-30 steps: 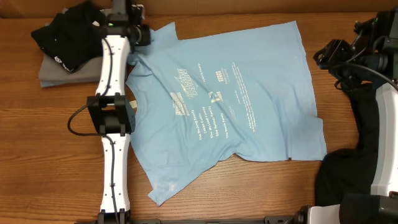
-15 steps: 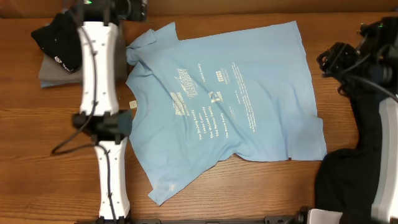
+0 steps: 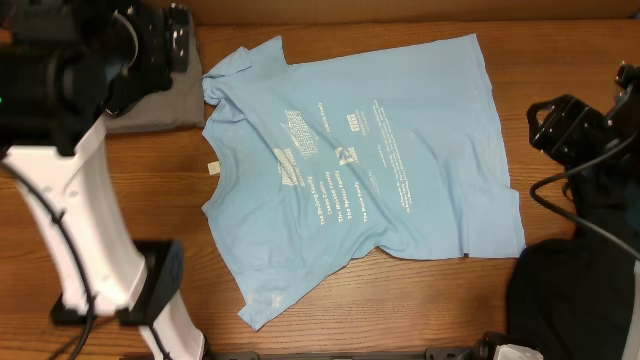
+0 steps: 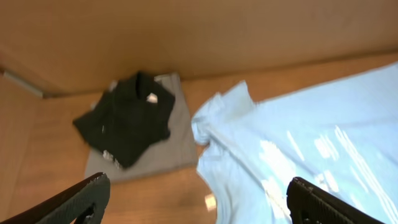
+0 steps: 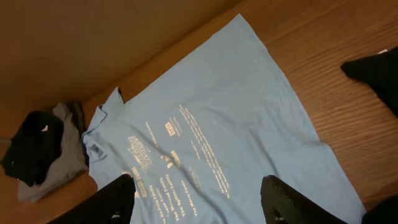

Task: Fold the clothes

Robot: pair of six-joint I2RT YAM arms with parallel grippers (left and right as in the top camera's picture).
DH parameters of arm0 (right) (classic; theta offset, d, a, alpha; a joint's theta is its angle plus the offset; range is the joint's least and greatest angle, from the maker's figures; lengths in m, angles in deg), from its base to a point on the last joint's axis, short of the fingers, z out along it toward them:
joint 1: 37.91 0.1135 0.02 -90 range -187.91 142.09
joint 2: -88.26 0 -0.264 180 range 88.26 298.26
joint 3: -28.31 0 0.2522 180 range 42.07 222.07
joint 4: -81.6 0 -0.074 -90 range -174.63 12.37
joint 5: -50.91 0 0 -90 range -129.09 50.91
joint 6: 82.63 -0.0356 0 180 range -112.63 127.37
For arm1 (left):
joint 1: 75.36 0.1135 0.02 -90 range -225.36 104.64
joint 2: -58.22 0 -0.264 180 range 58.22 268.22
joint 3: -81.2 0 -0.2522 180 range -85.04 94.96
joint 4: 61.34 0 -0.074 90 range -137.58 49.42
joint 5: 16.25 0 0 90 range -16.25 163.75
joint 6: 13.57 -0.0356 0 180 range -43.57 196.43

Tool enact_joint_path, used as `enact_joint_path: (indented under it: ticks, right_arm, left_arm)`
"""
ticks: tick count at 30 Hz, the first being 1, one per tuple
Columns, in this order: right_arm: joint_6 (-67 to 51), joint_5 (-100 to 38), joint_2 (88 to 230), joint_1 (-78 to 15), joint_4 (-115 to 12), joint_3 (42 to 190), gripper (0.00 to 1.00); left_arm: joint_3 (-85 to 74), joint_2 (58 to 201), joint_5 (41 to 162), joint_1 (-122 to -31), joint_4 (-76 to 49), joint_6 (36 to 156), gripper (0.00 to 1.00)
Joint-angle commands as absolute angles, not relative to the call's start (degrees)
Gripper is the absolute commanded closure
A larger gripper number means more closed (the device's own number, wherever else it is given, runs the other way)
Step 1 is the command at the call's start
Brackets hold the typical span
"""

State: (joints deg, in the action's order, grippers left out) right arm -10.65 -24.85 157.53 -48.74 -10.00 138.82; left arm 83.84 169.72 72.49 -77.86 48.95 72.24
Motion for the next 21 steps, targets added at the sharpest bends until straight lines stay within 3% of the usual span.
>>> enact_joint_path:
  ticks: [1, 5, 10, 17, 21]
  right_arm:
    - [-10.87, -24.83, 157.16, -48.47, -8.50, 138.82, 0.31]
    - [-10.87, -24.81, 157.84, -48.45, -7.29, 138.82, 0.31]
    - [-10.84, -24.83, 158.32, -48.47, -6.24, 138.82, 0.23]
    - [-10.80, -25.05, 158.37, -48.47, -5.17, 138.82, 0.22]
    - [-10.56, -25.71, 158.43, -48.47, -5.15, 138.82, 0.21]
  left_arm:
    - [69.63, 156.96, 71.55, -77.58, 49.23, 73.55, 0.07]
    - [46.66, 145.92, 69.06, -77.51, 49.21, 77.29, 0.02]
    - [24.73, 143.41, 70.02, -77.51, 48.95, 84.90, 0.01]
    - [-6.89, 146.77, 85.95, -77.54, 35.11, 88.04, 0.28]
    - [-21.10, 149.44, 90.78, -77.62, 25.69, 91.91, 0.29]
